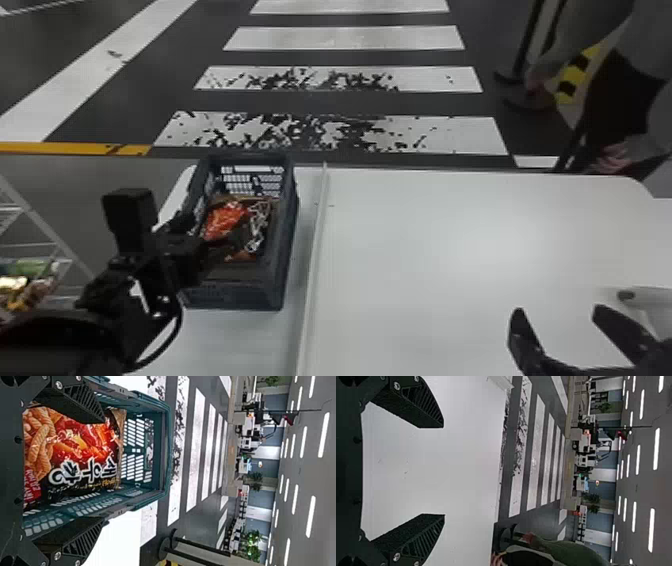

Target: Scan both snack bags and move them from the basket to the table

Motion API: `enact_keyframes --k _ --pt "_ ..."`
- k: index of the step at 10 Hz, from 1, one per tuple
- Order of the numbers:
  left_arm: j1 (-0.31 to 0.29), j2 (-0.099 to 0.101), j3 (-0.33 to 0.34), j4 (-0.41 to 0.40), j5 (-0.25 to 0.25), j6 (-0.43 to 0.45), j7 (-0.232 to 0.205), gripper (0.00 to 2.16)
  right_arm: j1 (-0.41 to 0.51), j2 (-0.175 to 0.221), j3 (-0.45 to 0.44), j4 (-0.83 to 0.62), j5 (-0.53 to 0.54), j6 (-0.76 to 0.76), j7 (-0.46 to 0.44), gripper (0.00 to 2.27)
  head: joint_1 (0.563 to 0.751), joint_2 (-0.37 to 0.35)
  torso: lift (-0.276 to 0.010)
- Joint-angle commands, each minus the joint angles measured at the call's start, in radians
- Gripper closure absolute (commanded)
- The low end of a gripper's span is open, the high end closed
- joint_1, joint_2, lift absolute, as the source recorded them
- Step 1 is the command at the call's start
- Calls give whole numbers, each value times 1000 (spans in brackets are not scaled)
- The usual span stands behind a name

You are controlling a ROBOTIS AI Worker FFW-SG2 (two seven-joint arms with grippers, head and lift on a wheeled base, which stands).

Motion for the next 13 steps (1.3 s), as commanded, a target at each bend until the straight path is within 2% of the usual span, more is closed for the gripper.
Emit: enact_keyframes --k 1,5,7,11,13 --pt "-77 1 0 46 -3 42 2 137 -3 -6 -4 7 -4 13 0 130 695 82 -98" --pt "-245 1 -8 183 -5 199 5 137 -9 -32 -22 26 -24 22 -2 130 695 87 -98" --pt "-299 1 -40 243 -33 229 31 137 -1 -41 -27 26 -30 25 -2 130 695 82 -98" --pt "-406 -3 -55 368 -40 321 34 137 10 -55 -59 26 -63 22 -5 130 695 69 -98" --pt "-465 -3 -66 408 -42 423 47 137 11 -55 -64 30 -70 19 -5 130 695 62 -98"
